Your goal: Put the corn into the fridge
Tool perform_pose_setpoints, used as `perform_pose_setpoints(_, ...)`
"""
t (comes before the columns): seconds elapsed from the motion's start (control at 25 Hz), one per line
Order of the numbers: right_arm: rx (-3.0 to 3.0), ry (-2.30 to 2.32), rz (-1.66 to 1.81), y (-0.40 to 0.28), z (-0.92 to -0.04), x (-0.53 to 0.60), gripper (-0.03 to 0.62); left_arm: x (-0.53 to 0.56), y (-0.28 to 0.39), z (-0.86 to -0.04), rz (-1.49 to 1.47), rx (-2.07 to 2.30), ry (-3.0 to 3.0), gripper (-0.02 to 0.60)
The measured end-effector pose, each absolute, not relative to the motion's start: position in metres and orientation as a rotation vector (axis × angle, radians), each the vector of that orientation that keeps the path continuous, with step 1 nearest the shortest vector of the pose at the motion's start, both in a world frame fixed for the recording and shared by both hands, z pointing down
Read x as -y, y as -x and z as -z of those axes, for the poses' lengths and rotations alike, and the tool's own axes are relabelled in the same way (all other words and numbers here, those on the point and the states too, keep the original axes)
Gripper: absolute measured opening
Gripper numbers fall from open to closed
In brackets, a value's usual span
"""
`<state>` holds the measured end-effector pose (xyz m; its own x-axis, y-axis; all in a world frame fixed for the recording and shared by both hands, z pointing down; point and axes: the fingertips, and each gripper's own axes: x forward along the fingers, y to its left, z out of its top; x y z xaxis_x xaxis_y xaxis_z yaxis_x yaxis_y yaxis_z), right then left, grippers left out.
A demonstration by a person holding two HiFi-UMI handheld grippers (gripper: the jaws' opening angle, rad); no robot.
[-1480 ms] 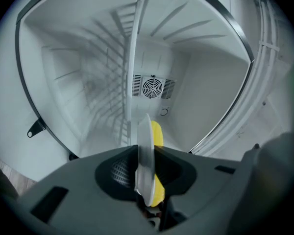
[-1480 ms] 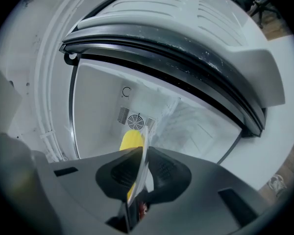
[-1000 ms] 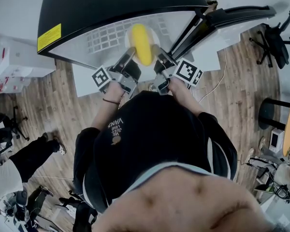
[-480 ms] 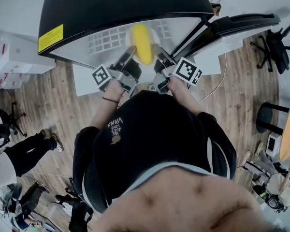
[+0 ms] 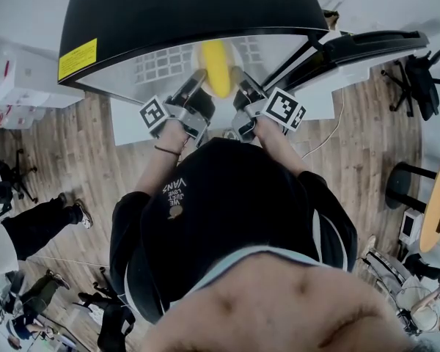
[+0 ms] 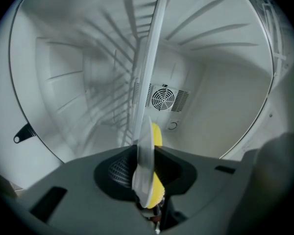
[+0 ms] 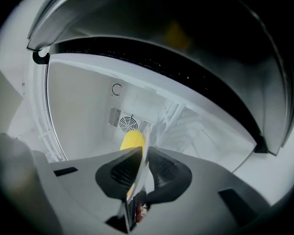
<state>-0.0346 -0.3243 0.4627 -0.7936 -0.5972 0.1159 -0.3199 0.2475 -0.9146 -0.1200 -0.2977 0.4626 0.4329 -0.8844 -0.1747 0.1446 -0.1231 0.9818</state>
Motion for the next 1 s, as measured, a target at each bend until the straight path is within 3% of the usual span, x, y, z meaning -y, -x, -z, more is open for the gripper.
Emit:
perform_pose_setpoints(0.32, -2.268, 0.788, 1.54, 0.037, -0.458, 0.333, 0.045, 0.303, 0.118, -0.463, 1.046, 0.712, -1.385, 0.077)
perform_pose_setpoints(1.0, -2.427, 0.777, 1.309, 0.034, -0.436, 0.315, 0.189, 0.304, 0.124, -0.465, 1.114, 0.734, -1.281, 0.078)
